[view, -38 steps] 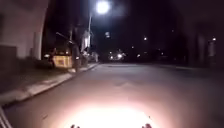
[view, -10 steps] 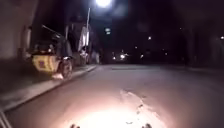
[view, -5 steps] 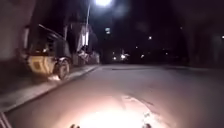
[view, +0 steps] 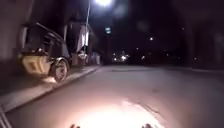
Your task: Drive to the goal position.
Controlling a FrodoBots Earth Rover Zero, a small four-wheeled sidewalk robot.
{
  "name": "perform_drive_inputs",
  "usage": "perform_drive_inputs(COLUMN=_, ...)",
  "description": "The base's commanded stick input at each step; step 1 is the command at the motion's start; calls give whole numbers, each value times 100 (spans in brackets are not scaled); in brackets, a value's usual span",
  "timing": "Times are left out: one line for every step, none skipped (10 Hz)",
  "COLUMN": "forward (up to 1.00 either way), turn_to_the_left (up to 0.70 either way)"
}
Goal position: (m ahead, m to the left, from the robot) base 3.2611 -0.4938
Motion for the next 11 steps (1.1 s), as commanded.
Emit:
perform_drive_inputs(forward=50, turn_to_the_left=0)
perform_drive_inputs(forward=50, turn_to_the_left=0)
perform_drive_inputs(forward=50, turn_to_the_left=0)
perform_drive_inputs(forward=50, turn_to_the_left=0)
perform_drive_inputs(forward=50, turn_to_the_left=0)
perform_drive_inputs(forward=50, turn_to_the_left=0)
perform_drive_inputs(forward=50, turn_to_the_left=0)
perform_drive_inputs(forward=50, turn_to_the_left=0)
perform_drive_inputs(forward=50, turn_to_the_left=0)
perform_drive_inputs(forward=50, turn_to_the_left=0)
perform_drive_inputs(forward=50, turn_to_the_left=0)
